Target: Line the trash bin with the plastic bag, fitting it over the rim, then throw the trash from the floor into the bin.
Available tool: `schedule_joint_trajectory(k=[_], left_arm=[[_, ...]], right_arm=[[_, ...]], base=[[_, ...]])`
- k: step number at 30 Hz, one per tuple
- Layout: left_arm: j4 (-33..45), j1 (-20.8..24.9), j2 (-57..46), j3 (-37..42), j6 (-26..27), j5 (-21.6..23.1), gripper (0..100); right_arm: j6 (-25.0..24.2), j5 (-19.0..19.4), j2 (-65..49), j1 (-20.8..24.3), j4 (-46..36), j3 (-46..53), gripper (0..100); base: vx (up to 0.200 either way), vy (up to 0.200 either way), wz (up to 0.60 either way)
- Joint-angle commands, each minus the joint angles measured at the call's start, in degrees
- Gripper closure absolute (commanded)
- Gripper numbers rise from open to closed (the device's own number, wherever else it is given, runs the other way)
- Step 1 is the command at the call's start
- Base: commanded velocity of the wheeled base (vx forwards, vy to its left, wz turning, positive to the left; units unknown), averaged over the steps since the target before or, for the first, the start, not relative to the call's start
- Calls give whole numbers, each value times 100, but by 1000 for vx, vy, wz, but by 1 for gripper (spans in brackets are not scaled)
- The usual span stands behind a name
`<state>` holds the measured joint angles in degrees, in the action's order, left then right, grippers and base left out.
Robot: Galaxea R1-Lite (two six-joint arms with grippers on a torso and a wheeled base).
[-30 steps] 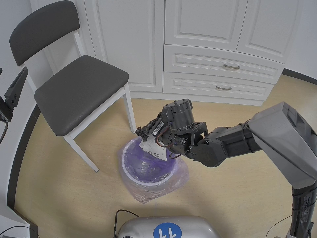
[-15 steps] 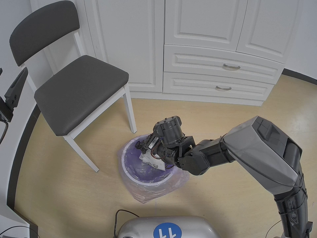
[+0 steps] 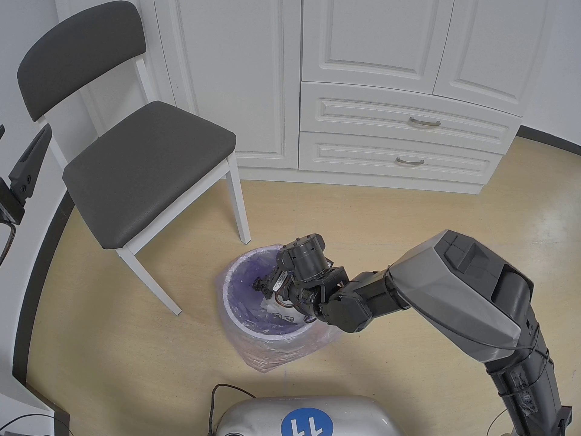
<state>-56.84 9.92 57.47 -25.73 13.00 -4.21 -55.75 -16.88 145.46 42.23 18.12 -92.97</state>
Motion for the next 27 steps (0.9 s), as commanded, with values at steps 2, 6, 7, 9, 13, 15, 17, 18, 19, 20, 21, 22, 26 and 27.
schedule_joint_trajectory(k=[2, 6, 7, 9, 13, 15, 17, 18, 19, 20, 21, 22, 26, 27], left_arm=[[-2, 1, -34, 7, 1, -1, 0], [-2, 1, -51, 7, -8, -1, 0], [-2, 1, -60, 7, -8, -1, 0], [-2, 1, -69, 7, -8, -1, 0], [-2, 1, -69, 7, -8, -1, 0], [-2, 1, -69, 7, -8, -1, 0], [-2, 1, -78, 7, -8, -1, 0], [-2, 1, -78, 7, -8, -1, 0], [-2, 1, -78, 7, -8, -1, 0], [-2, 1, -78, 7, -8, -1, 0], [-2, 1, -78, 7, -8, -1, 0], [-2, 1, -78, 7, -8, -1, 0], [-2, 1, -78, -2, -8, -1, 0], [-2, 1, -86, -2, -8, -1, 0]], right_arm=[[257, -201, 141, -92, -45, 68, 100], [539, -272, 9, -180, -326, 147, 100], [565, -272, -26, -189, -432, 147, 100], [609, -272, -70, -233, -678, 138, 100], [679, -272, -202, -268, -1047, 130, 100], [767, -272, -264, -303, -1205, 138, 100], [829, -272, -308, -320, -1354, 138, 100], [829, -272, -325, -347, -1407, 138, 100], [837, -272, -334, -356, -1434, 138, 100], [837, -272, -334, -356, -1434, 138, 100], [881, -272, -351, -408, -1565, 130, 100], [943, -272, -351, -461, -1583, 138, 100], [1084, -263, -325, -575, -1609, 138, 100], [1101, -263, -325, -611, -1662, 138, 100]], base=[[0, 0, 0], [0, 0, 0], [0, 0, 0], [0, 0, 0], [0, 0, 0], [0, 0, 0], [0, 0, 0], [0, 0, 0], [0, 0, 0], [0, 0, 0], [0, 0, 0], [0, 0, 0], [0, 0, 0], [0, 0, 0]])
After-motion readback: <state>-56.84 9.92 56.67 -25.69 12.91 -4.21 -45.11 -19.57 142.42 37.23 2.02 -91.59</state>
